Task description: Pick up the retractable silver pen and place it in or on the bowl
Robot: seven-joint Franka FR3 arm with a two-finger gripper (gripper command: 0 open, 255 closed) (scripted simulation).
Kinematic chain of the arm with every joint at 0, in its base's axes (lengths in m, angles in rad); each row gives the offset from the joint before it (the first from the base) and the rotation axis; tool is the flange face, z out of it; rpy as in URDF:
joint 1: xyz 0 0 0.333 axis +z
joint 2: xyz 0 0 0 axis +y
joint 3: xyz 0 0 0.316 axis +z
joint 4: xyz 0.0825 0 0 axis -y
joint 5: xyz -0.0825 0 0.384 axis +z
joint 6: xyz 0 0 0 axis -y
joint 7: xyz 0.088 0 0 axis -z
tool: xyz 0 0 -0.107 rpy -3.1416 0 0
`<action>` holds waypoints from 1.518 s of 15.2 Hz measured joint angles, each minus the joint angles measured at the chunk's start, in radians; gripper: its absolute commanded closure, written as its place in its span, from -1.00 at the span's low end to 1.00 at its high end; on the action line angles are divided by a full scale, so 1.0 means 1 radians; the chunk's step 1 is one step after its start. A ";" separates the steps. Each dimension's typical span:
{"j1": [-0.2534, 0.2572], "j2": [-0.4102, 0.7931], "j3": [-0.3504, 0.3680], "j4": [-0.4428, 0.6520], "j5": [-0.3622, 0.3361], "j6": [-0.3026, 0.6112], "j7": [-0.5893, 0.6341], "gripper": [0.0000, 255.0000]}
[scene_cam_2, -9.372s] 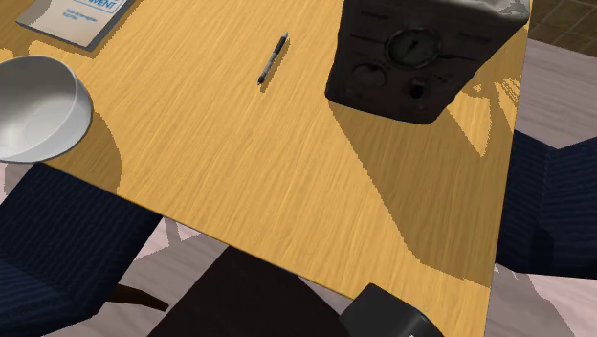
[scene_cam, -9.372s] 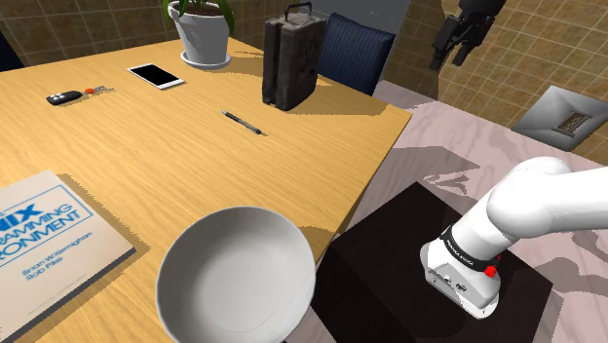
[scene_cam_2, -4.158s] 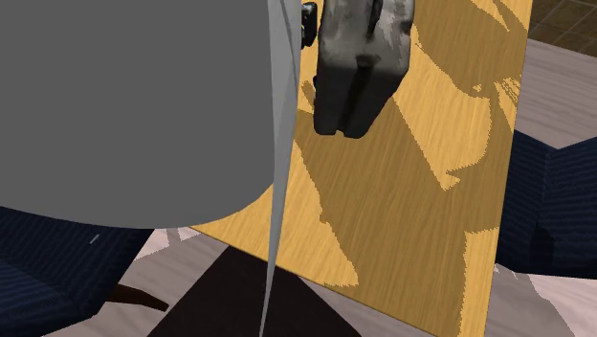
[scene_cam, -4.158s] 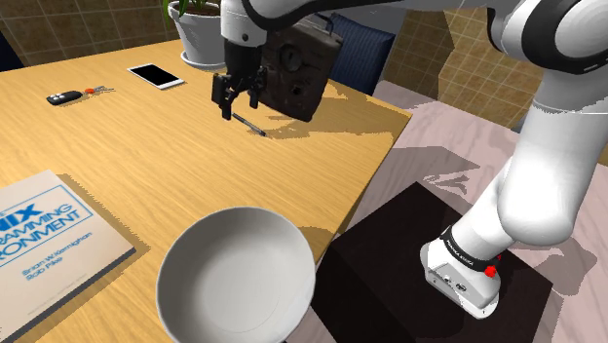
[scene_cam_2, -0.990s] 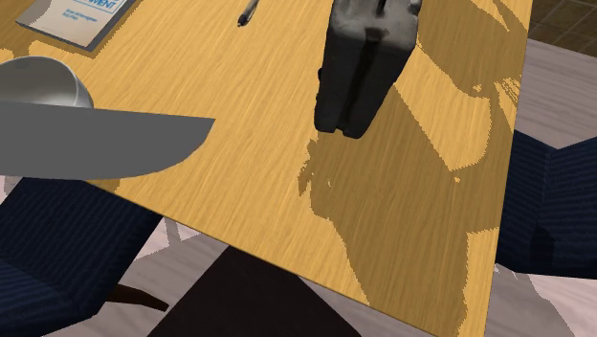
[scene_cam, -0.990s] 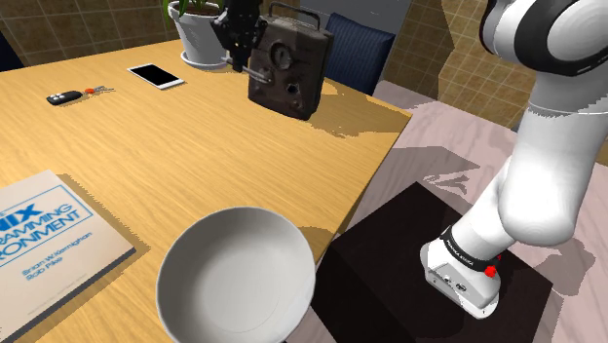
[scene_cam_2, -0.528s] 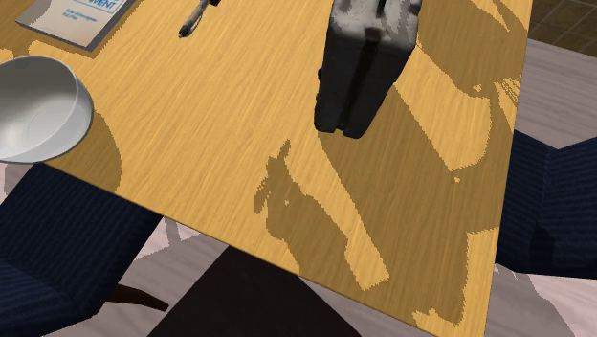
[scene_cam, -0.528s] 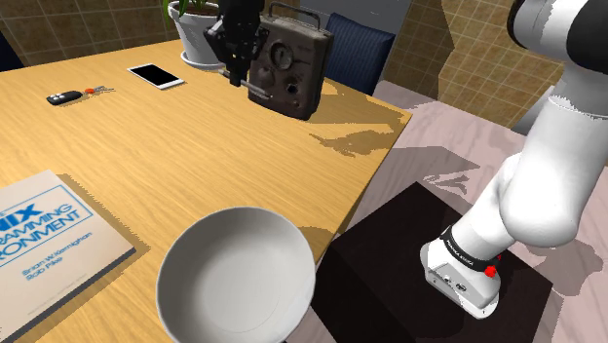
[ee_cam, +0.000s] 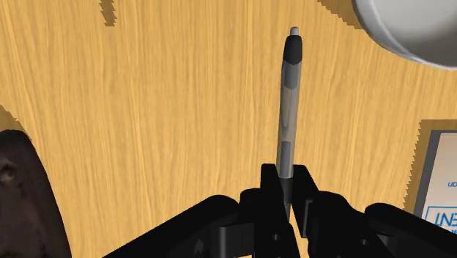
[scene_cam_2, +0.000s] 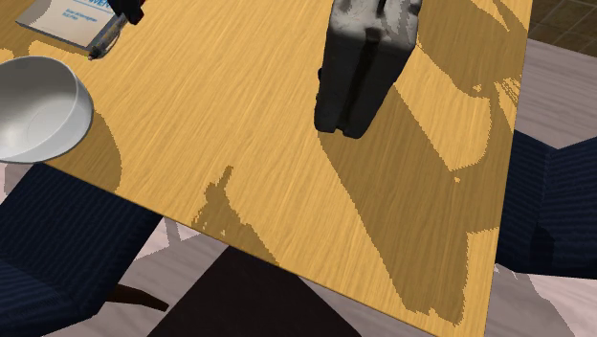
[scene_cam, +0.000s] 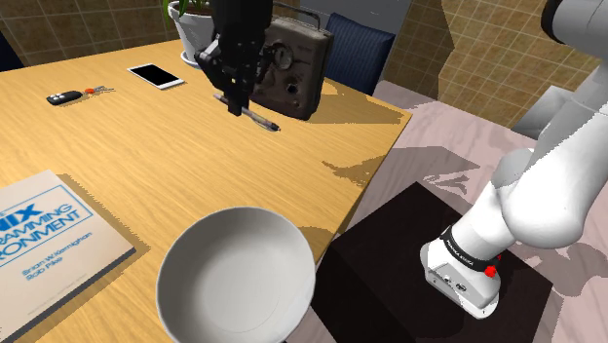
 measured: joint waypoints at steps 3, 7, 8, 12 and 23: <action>0.033 -0.027 0.028 -0.034 0.007 0.013 0.061 1.00; 0.078 -0.052 0.067 -0.064 0.012 0.024 0.146 1.00; 0.089 -0.059 0.077 -0.072 0.014 0.027 0.166 1.00; 0.141 -0.057 0.121 -0.063 0.005 0.024 0.263 1.00; 0.200 -0.038 0.168 -0.128 -0.015 0.108 0.371 1.00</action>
